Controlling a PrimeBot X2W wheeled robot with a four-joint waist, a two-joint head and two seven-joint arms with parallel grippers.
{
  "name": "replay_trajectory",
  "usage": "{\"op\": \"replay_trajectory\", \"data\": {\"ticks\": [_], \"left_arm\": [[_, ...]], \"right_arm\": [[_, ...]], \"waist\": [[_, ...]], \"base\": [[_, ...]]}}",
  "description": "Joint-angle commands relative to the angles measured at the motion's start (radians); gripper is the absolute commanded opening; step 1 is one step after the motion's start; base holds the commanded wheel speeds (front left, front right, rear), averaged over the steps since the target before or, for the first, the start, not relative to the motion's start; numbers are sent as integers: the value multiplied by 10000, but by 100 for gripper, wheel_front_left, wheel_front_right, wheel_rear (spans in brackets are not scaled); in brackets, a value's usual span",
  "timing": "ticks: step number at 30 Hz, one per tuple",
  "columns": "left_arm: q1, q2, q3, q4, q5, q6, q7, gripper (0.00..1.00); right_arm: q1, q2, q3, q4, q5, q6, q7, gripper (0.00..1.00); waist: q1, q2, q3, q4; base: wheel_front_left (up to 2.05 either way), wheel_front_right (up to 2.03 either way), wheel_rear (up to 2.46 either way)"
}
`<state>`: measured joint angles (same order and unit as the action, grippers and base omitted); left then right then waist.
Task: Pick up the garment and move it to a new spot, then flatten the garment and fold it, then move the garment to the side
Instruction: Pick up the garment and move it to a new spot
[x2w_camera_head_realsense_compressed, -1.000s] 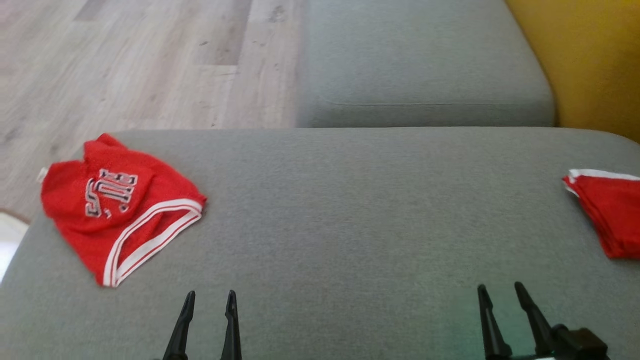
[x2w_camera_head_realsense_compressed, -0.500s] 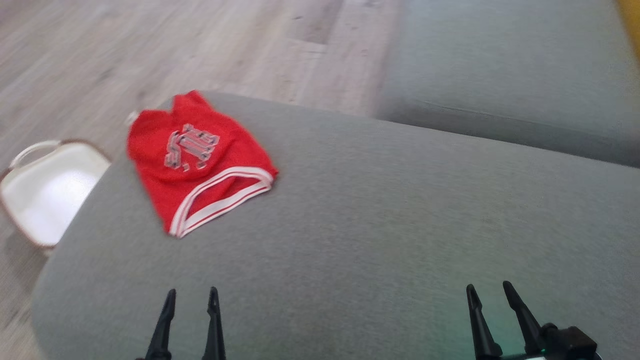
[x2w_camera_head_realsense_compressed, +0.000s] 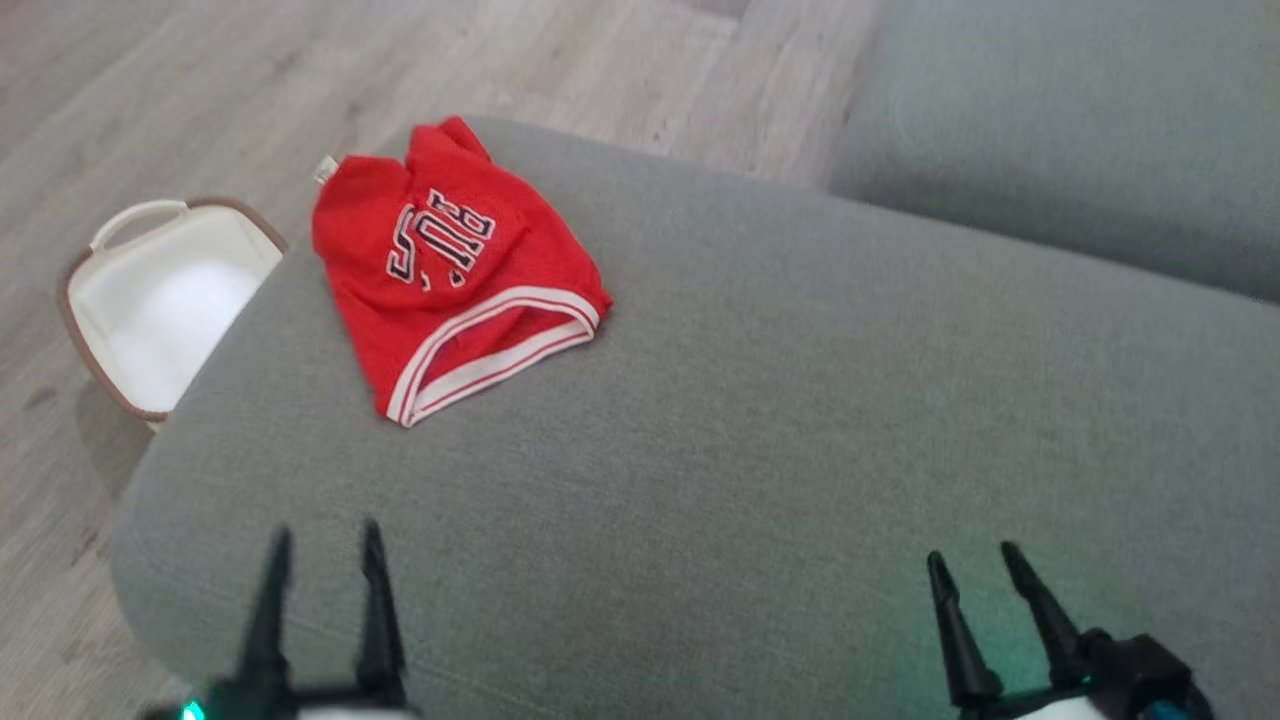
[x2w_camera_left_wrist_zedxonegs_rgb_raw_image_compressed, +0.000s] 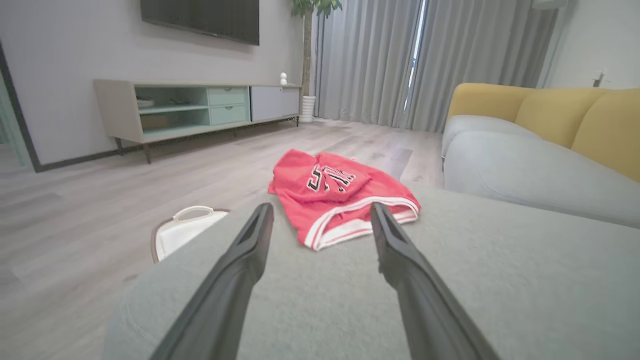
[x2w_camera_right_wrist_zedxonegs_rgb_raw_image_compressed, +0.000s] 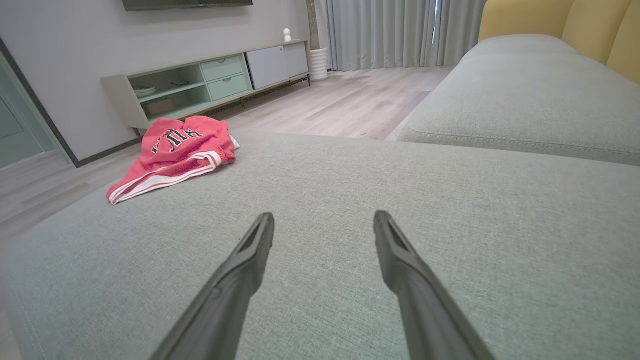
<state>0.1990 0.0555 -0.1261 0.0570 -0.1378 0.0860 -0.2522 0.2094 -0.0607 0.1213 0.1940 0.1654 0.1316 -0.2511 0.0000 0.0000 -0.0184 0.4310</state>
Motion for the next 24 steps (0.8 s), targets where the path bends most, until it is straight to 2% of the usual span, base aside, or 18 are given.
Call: {"op": "replay_trajectory", "data": {"ticks": [1,7,12,17,20,24], "left_arm": [[-997,-52,543,-521,103,-42,-95,100],[-3327,-35,1179,-680,95,-401,-95,100],[-6049,310,1097,1037,205,-898,56,100],[-9144,375,1097,3404,-241,-1218,1524,100],[-10574,342,1259,4997,-764,-1331,2849,100],[-11882,429,1408,6783,-1032,-1180,3892,100]], "right_arm": [[-635,-404,186,-413,-104,-9,-107,100],[-1332,-1308,217,-746,-215,-9,-107,100],[-1869,-2076,354,-1017,-249,-9,-107,100],[-2240,-2805,301,-1453,-263,-9,-107,100],[-2324,-3241,260,-1815,-296,-9,-107,100],[-2254,-3792,50,-2353,-377,-9,-107,100]], "waist": [[0,0,524,-217],[0,0,2315,-530],[0,0,3484,-633],[0,0,4371,-661],[0,0,4849,-691],[0,0,5394,-646]], "base": [[0,0,0],[0,0,0],[0,0,0],[0,0,0],[0,0,0],[0,0,0]]}}
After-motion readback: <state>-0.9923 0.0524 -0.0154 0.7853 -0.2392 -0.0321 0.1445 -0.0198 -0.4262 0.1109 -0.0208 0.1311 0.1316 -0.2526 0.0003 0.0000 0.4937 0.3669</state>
